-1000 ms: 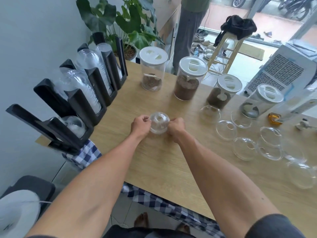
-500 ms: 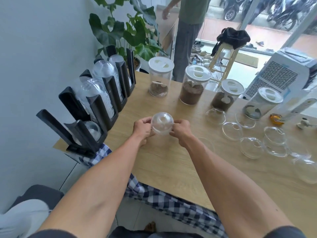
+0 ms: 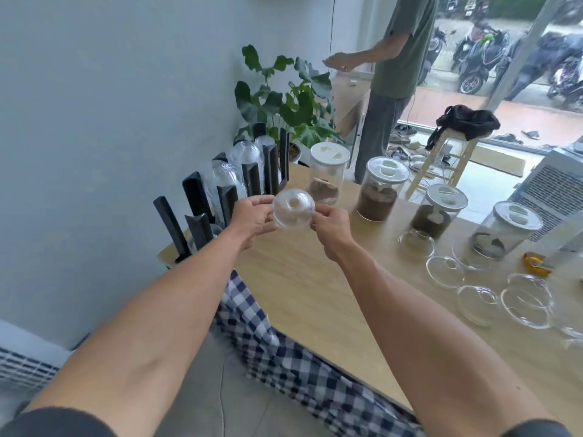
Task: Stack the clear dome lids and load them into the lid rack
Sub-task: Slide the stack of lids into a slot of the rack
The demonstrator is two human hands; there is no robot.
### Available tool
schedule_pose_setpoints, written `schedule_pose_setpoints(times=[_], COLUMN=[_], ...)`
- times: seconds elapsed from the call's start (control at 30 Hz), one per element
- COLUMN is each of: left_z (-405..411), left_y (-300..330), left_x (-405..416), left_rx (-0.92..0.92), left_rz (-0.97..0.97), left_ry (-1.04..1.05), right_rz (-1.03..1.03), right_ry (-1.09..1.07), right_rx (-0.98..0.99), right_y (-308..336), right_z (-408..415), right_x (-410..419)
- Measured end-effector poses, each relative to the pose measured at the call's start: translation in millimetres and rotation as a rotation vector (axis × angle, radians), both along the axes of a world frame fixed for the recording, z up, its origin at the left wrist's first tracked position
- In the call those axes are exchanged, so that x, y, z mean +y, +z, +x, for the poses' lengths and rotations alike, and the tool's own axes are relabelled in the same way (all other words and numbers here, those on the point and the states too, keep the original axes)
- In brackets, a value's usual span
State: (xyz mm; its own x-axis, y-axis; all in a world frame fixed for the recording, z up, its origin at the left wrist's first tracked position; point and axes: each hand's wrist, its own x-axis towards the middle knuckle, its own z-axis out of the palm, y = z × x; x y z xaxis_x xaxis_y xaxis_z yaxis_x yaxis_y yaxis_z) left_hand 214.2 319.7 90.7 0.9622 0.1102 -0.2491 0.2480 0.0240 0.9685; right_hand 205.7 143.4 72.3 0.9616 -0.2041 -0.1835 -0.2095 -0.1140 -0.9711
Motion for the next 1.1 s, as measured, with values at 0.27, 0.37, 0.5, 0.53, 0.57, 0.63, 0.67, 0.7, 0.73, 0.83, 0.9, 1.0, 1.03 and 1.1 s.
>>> schedule_pose_setpoints(times=[0.27,0.37,0.5,0.53,0.57,0.63,0.67,0.7,0.73,0.83,0.9,1.0,1.03,1.1], left_z=[-23.9,-26.2,-20.4,-17.6,-14.8,-8.9,-5.3,-1.5,2.2,14.6,24.9,40.8,47.2,55.4], left_y=[49.0,65.8,77.1,77.8,78.1,76.9,76.3,75.9,75.4,74.2,69.3,58.1,54.3,47.5], left_x=[58.8,92.8,146.1,158.6,170.1,189.0,196.5,202.9,209.0,225.1,234.7,246.0,249.6,252.8], left_rx=[-0.125,-0.138,-0.142,-0.139,-0.135,-0.129,-0.128,-0.125,-0.116,-0.070,-0.037,0.012,0.036,0.103], left_rz=[0.126,0.212,0.392,0.429,0.463,0.509,0.522,0.530,0.537,0.550,0.530,0.518,0.520,0.505], left_ry=[0.063,0.063,0.045,0.032,0.015,-0.020,-0.036,-0.054,-0.073,-0.151,-0.186,-0.250,-0.280,-0.334], right_rz=[0.073,0.092,0.129,0.146,0.164,0.190,0.212,0.222,0.222,0.201,0.201,0.235,0.246,0.271], right_ry=[0.095,0.126,0.136,0.125,0.113,0.091,0.079,0.064,0.043,-0.001,-0.034,-0.080,-0.099,-0.122], right_rx=[-0.060,-0.057,-0.055,-0.047,-0.037,-0.008,0.013,0.045,0.061,0.115,0.151,0.200,0.217,0.263], right_y=[30.4,44.7,61.9,62.8,63.9,63.1,61.3,59.5,55.8,47.0,41.0,34.1,31.9,27.4], right_z=[-1.1,-1.4,-7.9,-7.4,-7.7,-5.0,-3.1,-1.3,0.9,3.0,3.7,1.4,0.9,0.0], right_x=[50.2,80.9,123.6,133.5,142.9,160.3,168.0,174.7,180.9,195.3,202.3,209.9,212.8,214.2])
